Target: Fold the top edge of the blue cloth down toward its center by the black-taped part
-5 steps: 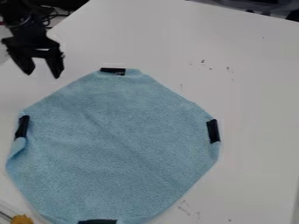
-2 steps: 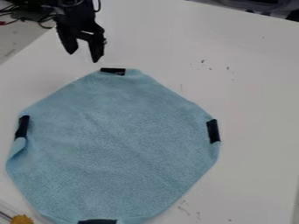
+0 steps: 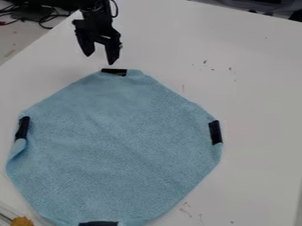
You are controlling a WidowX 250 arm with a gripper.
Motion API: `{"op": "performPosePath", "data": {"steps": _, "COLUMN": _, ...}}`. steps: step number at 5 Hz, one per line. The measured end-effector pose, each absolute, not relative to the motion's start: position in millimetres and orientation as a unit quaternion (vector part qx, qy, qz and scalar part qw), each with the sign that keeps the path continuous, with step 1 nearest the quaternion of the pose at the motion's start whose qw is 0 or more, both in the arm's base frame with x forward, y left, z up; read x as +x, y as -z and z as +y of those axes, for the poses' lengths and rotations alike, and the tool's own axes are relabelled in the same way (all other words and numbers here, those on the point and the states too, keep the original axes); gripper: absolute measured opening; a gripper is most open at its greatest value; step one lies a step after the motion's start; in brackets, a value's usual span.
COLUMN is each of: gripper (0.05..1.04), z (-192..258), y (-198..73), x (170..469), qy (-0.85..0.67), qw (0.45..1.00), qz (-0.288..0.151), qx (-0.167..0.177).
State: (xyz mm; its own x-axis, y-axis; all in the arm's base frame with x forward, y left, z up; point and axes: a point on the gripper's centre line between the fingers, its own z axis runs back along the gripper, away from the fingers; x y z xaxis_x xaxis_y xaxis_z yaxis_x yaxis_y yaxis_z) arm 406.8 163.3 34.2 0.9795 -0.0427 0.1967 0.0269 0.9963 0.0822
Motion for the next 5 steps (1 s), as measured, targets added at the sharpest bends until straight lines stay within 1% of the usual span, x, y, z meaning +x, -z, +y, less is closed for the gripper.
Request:
{"op": "performPosePath", "data": {"steps": 1, "gripper": 1.0, "z": 155, "y": -27, "x": 414, "qy": 0.025, "qw": 0.994, "qz": -0.098, "qx": 0.034}}
{"op": "performPosePath", "data": {"steps": 2, "gripper": 1.0, "z": 145, "y": -28, "x": 415, "qy": 0.033, "qw": 0.995, "qz": -0.089, "qx": 0.029}}
{"op": "performPosePath", "data": {"steps": 3, "gripper": 1.0, "z": 142, "y": -21, "x": 408, "qy": 0.028, "qw": 0.997, "qz": -0.077, "qx": 0.016}}
{"op": "performPosePath", "data": {"steps": 4, "gripper": 1.001, "z": 143, "y": -11, "x": 394, "qy": 0.021, "qw": 0.998, "qz": -0.064, "qx": 0.007}}
{"op": "performPosePath", "data": {"steps": 5, "gripper": 1.0, "z": 147, "y": -10, "x": 390, "qy": 0.011, "qw": 0.998, "qz": -0.064, "qx": 0.005}}
